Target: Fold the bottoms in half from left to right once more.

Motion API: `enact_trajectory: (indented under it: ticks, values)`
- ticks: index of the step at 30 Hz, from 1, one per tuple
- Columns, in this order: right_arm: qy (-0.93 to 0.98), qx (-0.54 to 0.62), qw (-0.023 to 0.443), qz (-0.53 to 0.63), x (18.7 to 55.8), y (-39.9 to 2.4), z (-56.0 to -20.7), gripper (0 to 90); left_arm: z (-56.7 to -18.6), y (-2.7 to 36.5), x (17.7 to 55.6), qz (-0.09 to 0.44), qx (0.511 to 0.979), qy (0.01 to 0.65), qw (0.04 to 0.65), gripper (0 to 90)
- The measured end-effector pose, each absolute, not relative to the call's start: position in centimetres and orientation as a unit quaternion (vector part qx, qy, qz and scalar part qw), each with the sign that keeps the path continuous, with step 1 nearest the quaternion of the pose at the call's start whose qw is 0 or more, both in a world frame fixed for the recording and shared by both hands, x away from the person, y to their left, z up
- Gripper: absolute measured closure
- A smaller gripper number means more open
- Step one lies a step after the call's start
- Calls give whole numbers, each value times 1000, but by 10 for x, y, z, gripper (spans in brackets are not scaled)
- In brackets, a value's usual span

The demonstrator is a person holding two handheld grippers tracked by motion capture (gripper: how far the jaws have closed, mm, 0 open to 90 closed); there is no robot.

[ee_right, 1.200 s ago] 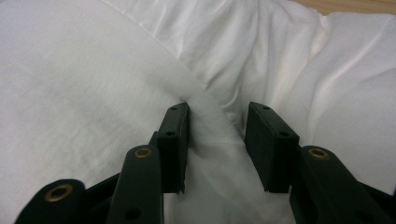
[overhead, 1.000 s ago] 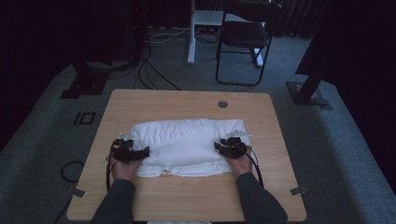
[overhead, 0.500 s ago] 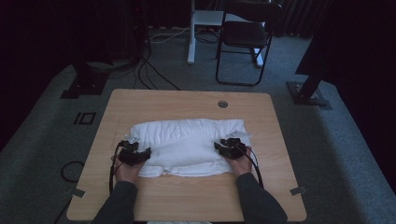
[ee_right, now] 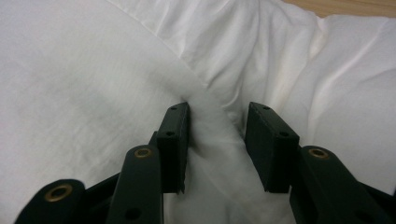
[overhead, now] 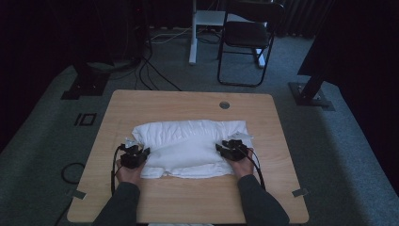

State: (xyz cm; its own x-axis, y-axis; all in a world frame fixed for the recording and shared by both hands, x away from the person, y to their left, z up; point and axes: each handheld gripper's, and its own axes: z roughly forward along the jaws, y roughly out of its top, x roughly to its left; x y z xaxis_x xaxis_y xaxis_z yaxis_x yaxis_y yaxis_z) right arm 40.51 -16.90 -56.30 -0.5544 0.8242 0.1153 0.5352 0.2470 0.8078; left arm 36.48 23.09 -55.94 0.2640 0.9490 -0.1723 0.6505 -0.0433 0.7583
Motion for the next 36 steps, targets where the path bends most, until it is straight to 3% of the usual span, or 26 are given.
enact_trajectory:
  ticks: [15, 29, 36]
  values:
    - [773, 440, 177, 422, 400, -166, -563, 570, -552, 238, 362, 196, 682, 567, 418, 835]
    - [773, 411, 198, 440, 396, -148, -528, 412, -535, 243, 365, 198, 674, 558, 441, 836]
    - [782, 388, 191, 449, 405, -120, -516, 400, -518, 240, 368, 207, 669, 548, 458, 837]
